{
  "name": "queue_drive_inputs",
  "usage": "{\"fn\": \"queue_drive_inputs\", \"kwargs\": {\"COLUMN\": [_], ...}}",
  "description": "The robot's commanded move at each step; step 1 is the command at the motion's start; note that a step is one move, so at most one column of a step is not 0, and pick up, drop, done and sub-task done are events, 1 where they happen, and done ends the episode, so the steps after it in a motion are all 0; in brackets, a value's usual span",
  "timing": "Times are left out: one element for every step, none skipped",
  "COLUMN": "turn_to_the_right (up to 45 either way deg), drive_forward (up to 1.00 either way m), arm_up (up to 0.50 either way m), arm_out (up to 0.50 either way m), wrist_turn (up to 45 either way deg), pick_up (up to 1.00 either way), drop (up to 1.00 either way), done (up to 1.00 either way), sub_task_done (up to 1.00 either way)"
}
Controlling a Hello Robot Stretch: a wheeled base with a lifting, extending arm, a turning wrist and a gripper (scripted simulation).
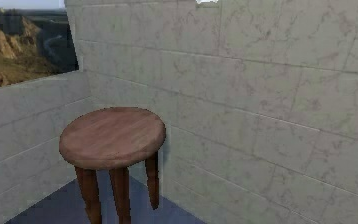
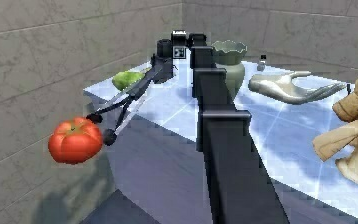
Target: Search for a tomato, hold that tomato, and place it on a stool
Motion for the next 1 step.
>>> {"fn": "queue_drive_inputs", "kwargs": {"turn_to_the_right": [0.0], "drive_forward": [0.00], "arm_up": [0.00], "arm_out": [-0.42], "wrist_turn": [0.0], "pick_up": [0.00], "drop": [0.00], "done": [0.00], "sub_task_done": [0.00]}}
